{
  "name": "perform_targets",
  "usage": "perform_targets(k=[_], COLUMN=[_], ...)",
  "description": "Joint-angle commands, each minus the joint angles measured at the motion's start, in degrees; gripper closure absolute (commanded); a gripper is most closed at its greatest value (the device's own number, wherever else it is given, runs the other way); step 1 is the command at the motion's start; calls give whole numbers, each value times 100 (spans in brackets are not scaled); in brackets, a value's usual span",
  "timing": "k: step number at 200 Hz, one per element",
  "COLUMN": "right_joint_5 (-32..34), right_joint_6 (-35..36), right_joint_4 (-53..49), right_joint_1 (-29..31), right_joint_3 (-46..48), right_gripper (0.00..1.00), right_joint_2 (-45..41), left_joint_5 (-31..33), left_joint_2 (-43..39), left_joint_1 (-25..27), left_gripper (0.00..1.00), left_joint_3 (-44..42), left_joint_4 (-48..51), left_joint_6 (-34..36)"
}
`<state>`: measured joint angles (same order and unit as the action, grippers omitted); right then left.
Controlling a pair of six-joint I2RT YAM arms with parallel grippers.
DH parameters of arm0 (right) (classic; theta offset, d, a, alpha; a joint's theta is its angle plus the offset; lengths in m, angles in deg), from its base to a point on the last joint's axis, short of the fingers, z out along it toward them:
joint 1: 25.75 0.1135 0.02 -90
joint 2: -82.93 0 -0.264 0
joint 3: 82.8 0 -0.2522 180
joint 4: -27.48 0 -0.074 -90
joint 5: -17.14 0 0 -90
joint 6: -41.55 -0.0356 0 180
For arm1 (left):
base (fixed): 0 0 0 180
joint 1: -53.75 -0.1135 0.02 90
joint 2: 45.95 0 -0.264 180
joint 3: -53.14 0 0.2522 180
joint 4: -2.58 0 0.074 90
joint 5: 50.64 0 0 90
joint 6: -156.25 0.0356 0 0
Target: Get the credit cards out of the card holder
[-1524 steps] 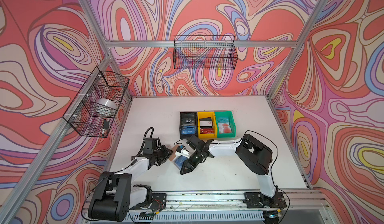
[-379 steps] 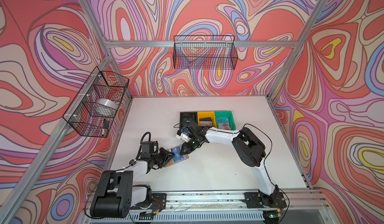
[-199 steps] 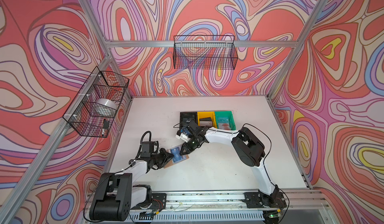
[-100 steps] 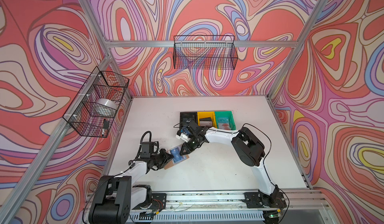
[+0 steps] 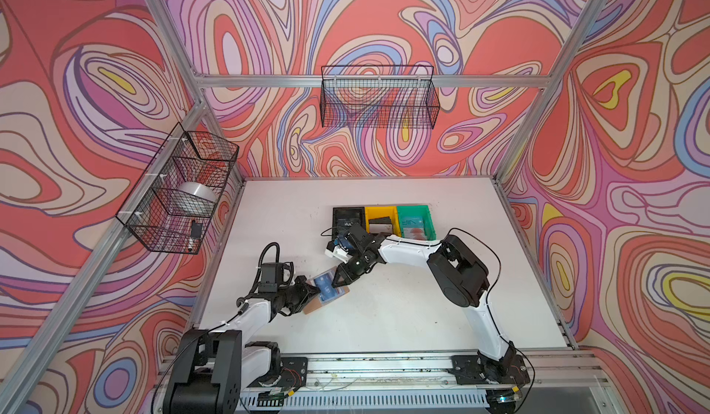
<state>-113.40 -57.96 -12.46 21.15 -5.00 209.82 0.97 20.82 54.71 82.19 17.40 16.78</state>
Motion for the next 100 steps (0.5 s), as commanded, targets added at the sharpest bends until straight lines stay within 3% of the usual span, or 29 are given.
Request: perform_targets(k=[1, 100], right_joint_5=[272, 291], right_joint_6=[11, 7], right_joint_4=[-212, -243], right_joint_1=[-24, -27], right_joint_3=[4, 20], right_gripper=[80, 80], right_joint_2=[314, 316], left_joint_5=[482, 517], left_joint_2=[-14, -137], left_joint_1=[-91, -194], left_gripper=[100, 100], left_joint_3=[-121, -227], left_joint_4=[798, 1127], left_joint_6=[156, 393])
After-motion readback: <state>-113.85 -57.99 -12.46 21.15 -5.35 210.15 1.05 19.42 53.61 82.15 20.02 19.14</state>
